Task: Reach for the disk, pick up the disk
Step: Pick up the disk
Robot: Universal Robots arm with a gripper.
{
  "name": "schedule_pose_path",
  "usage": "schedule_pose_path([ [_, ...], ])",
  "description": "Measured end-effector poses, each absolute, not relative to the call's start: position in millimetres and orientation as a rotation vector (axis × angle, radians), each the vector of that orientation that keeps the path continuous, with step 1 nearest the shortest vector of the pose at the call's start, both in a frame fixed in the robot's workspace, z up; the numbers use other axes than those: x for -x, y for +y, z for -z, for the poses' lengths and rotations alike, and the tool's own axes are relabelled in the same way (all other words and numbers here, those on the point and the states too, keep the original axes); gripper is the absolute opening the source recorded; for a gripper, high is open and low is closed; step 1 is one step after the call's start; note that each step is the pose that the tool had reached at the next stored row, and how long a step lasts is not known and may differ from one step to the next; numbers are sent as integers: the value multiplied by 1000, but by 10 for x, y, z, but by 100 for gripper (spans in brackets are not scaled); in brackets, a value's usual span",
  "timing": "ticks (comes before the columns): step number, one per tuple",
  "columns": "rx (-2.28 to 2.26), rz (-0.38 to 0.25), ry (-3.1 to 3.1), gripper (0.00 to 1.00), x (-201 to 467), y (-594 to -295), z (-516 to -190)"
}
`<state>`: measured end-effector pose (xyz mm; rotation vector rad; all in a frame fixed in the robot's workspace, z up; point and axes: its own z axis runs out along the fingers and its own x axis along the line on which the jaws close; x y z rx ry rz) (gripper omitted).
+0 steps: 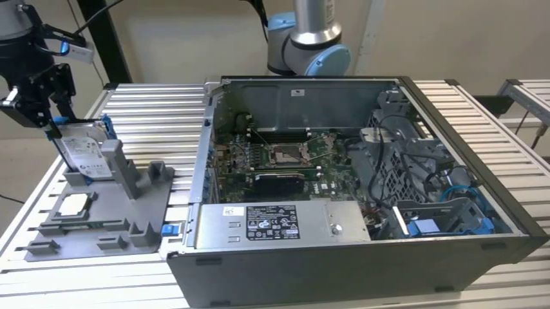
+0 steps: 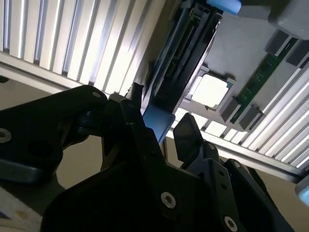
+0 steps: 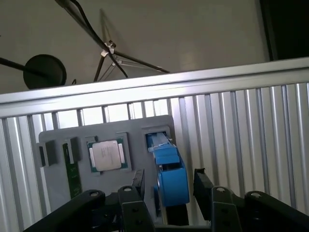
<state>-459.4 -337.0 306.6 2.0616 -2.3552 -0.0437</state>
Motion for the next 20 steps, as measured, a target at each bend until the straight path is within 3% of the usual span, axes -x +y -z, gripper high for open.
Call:
schedule_pose_path([
  [20,-2115,49,-2310,100,4594,-3369,-2718],
])
